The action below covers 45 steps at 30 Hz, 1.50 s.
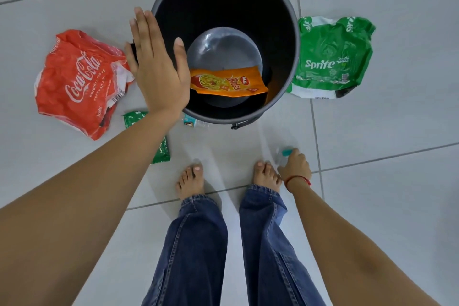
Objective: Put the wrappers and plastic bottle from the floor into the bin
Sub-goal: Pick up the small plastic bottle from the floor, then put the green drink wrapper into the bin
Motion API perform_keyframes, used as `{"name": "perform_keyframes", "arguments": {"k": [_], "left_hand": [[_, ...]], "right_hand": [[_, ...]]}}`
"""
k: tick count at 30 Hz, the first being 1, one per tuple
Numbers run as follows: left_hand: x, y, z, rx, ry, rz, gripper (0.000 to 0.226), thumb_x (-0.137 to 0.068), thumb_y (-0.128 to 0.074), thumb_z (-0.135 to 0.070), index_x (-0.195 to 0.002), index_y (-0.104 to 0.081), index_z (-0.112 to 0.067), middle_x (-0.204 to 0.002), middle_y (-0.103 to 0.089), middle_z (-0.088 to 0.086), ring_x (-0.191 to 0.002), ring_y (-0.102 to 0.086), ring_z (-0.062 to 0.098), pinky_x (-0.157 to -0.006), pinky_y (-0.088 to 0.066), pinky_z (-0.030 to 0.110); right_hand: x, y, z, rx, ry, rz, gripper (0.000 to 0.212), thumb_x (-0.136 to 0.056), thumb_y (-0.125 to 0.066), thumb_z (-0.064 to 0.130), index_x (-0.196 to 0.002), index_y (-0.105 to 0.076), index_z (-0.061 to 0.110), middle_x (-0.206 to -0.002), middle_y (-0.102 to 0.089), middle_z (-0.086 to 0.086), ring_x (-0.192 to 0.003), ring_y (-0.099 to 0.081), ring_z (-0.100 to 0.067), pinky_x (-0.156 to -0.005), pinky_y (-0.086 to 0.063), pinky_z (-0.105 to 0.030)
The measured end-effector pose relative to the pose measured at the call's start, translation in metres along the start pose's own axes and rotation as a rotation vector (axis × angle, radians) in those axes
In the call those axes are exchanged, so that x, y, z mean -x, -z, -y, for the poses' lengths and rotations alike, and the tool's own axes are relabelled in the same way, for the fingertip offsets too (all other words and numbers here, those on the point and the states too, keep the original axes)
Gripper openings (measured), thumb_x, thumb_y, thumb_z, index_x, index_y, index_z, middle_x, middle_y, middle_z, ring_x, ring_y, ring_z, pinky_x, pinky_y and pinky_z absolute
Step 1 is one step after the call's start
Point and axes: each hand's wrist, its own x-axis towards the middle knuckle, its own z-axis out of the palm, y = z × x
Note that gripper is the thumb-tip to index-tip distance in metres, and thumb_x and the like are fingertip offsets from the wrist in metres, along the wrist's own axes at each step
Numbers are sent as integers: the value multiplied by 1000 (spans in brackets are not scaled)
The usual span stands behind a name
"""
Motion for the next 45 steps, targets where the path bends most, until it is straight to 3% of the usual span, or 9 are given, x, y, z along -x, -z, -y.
{"name": "perform_keyframes", "arguments": {"k": [9, 13, 17, 19, 23, 27, 31, 37, 45], "left_hand": [[-1, 5, -4, -47, 3, 63, 62, -99, -25, -41, -149, -14, -7, -159, -13, 12, -147, -11, 25, -119, -9, 43], [0, 6, -5, -47, 11, 71, 61, -99, -24, -41, -149, -13, -8, -159, -13, 11, -147, -10, 25, -119, -8, 43], [1, 6, -4, -31, 0, 51, 60, -100, -25, -39, -149, -15, -6, -159, -16, 12, -147, -12, 25, -118, -9, 44], [1, 6, -4, -30, -1, 53, 60, -99, -25, -39, -149, -15, -7, -159, -16, 12, -147, -12, 25, -119, -9, 44], [0, 5, -3, -31, 2, 55, 60, -99, -25, -40, -149, -16, -7, -159, -17, 12, -147, -13, 25, -119, -8, 41], [-2, 4, -3, -54, 15, 54, 60, -99, -25, -41, -149, -17, -8, -158, -18, 11, -147, -14, 25, -119, -10, 41], [-2, 1, -1, -53, 5, 29, 60, -99, -25, -42, -149, -18, -9, -158, -20, 10, -147, -15, 24, -119, -10, 40], [-1, -2, -1, -65, 2, 14, 61, -99, -24, -44, -149, -18, -10, -158, -19, 8, -147, -15, 23, -119, -8, 39], [-2, 6, -4, -87, 5, 89, 63, -98, -20, -46, -149, -16, -8, -159, -17, 11, -147, -13, 25, -118, -10, 42]], "right_hand": [[61, 207, 94, -902, 383, -1052, 49, -82, -67, 32, -115, -54, -1, -100, -62, -14, -89, -59, -23, -77, -48, -30], [74, 229, 174, -940, 661, -822, 41, -80, -70, 32, -107, -55, 6, -92, -62, 0, -78, -61, -14, -72, -53, -23], [47, 193, 217, -384, 679, -394, 64, -85, -59, 52, -132, -42, 12, -121, -57, -9, -110, -55, -24, -85, -51, -36], [40, 197, 213, -361, 721, -508, 59, -89, -57, 46, -133, -45, 9, -123, -56, -12, -113, -53, -26, -81, -44, -27], [12, 224, 165, -729, 707, -1100, 24, -89, -53, 18, -102, -63, 0, -95, -64, -15, -84, -60, -25, -68, -37, -12], [-63, 189, 107, -336, 294, -532, 55, -87, -60, 19, -133, -41, -3, -133, -44, -23, -122, -43, -34, -96, -33, -28], [-105, 134, 87, 96, 231, -32, 104, -76, -78, 26, -149, -7, 7, -154, -11, -22, -139, -19, -38, -110, -30, -50], [-112, 109, 95, 219, 346, -358, 33, -95, -45, 9, -125, -45, -3, -124, -46, -26, -113, -45, -41, -89, -43, -51], [-25, 193, 111, -301, 514, -860, 40, -80, -49, 25, -104, -58, -6, -97, -54, -26, -88, -51, -34, -72, -39, -41]]}}
